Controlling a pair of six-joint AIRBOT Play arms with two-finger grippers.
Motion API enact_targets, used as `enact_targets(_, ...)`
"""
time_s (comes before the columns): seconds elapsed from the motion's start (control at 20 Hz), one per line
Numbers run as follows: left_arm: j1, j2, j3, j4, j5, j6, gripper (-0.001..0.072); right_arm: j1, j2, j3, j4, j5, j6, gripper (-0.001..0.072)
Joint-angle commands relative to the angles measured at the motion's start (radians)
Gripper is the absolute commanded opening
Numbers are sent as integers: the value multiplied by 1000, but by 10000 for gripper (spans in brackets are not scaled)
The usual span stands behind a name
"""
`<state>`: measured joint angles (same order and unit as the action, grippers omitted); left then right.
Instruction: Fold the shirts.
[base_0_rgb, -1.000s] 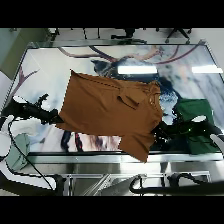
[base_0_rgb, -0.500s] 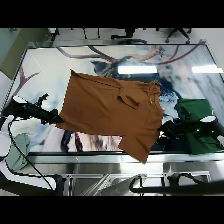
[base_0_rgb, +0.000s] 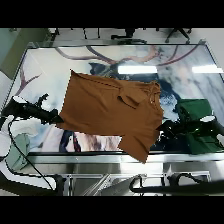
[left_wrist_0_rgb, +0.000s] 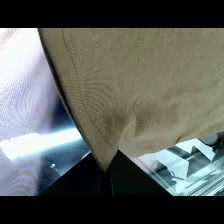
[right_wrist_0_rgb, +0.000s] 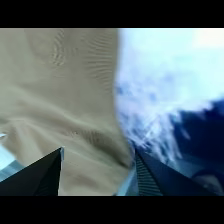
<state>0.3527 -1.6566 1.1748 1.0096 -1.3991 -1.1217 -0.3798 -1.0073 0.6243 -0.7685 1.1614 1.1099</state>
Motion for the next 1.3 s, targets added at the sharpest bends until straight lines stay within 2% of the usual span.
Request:
enact_targets(0.0, 1, 0, 1, 0, 5, -1, 15, 68, -55, -1, 56, -57, -39, 503)
enact_targets(0.05, 1, 0, 1, 0, 5, -1, 15, 84, -66, -1, 108, -63, -71, 389)
enact_targets(0.15, 1, 0, 2, -19, 3, 1, 14, 92, -69, 12, 219, -52, -161, 99)
enact_targets(0.2, 1, 0, 12, -55, -20, 14, 12, 90, -58, 43, 245, -24, -185, 20)
enact_targets(0.3, 1, 28, 79, -183, -135, 70, 10, 90, 18, 186, 277, 54, -187, 19)
enact_targets(0.4, 2, 127, 192, -376, -208, 78, 10, 69, 126, 416, 341, 78, -187, 18)
enact_targets(0.55, 37, 338, 435, -766, -200, 73, 10, -13, 238, 882, 381, 33, -186, 18)
enact_targets(0.65, 75, 449, 634, -938, -163, 73, 10, -65, 261, 1149, 380, 16, -160, 19)
enact_targets(0.8, 146, 575, 911, -917, -68, 26, 10, -113, 261, 1397, 347, -28, -119, 19)
enact_targets(0.9, 228, 669, 962, -851, 22, 9, 10, -121, 262, 1452, 323, -38, -87, 18)
enact_targets(1.0, 341, 755, 892, -813, 32, 10, 10, -121, 259, 1448, 291, -6, -71, 18)
enact_targets(1.1, 445, 815, 749, -798, -14, 14, 10, -121, 238, 1428, 264, 45, -58, 18)
enact_targets(1.25, 394, 819, 464, -798, 19, 52, 12, -116, 198, 1277, 269, 116, -47, 18)
